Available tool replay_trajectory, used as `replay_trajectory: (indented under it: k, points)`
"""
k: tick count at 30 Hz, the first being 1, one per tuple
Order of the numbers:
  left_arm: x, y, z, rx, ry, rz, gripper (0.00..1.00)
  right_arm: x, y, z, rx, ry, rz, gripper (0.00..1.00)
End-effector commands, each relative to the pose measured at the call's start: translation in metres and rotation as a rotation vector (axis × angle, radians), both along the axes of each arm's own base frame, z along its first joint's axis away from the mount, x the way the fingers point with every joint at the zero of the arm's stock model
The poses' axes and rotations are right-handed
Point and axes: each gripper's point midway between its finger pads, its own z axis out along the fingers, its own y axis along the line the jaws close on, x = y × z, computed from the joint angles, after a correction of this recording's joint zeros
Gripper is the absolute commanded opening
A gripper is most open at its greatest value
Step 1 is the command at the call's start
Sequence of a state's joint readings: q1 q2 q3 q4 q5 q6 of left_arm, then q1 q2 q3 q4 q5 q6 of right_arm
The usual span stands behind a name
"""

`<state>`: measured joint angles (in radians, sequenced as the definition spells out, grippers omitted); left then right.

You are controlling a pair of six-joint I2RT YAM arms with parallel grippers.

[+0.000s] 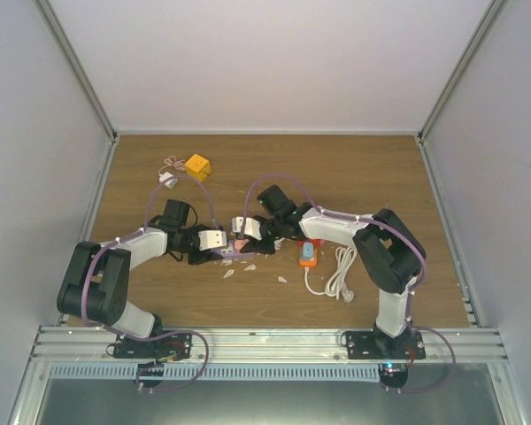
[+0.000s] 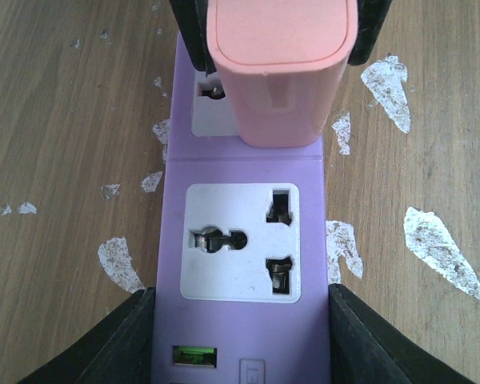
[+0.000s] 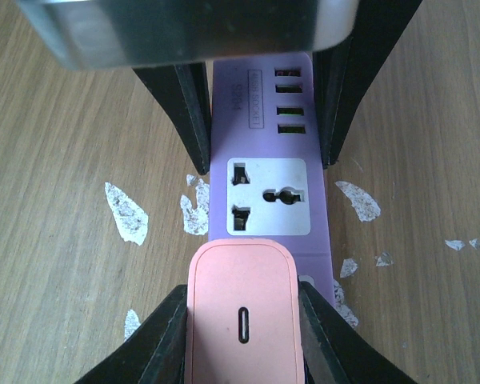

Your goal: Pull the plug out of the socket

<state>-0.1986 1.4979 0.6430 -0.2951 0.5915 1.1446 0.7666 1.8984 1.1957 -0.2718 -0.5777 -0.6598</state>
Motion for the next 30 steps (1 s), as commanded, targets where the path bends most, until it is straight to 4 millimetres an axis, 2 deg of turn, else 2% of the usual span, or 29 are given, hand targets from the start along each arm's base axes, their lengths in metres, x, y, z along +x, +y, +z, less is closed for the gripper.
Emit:
replay_trajectory:
  k: [1,7,16,19,23,30]
  points:
    - [-0.018,0.011,-0.033,0.105,0.051,0.006,0.28,-0.018,0.009,0.007,0.028,0.110,0.036,0.04]
    - [-0.020,0.012,-0.036,0.115,0.051,0.002,0.27,-0.008,0.006,0.012,0.048,0.142,0.004,0.03]
    - [-0.019,0.012,-0.038,0.123,0.057,0.007,0.27,-0.006,0.002,0.009,0.013,0.050,0.006,0.03]
    - [-0.020,0.013,-0.039,0.122,0.062,0.011,0.27,-0.001,0.000,0.019,0.027,0.023,-0.005,0.03]
    - [-0.020,0.012,-0.039,0.121,0.063,0.012,0.27,-0.004,0.002,0.035,0.071,0.031,0.005,0.03]
    - [-0.019,0.013,-0.039,0.122,0.066,0.013,0.27,-0.004,0.001,0.045,0.095,0.036,0.005,0.03]
